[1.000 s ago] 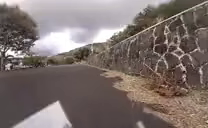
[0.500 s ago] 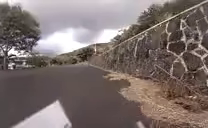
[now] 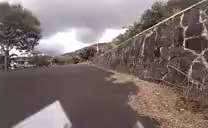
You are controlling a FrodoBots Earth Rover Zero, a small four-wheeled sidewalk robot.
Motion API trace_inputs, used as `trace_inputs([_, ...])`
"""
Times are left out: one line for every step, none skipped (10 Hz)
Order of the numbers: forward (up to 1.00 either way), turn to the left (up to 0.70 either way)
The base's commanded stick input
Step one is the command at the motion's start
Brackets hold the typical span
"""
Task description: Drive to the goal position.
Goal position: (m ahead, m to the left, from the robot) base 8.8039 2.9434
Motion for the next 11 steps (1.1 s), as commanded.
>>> trace_inputs([1.0, 0.0])
trace_inputs([1.0, 0.0])
trace_inputs([1.0, 0.0])
trace_inputs([1.0, 0.0])
trace_inputs([1.0, 0.0])
trace_inputs([1.0, 0.0])
trace_inputs([1.0, 0.0])
trace_inputs([1.0, 0.0])
trace_inputs([1.0, 0.0])
trace_inputs([1.0, 0.0])
trace_inputs([1.0, 0.0])
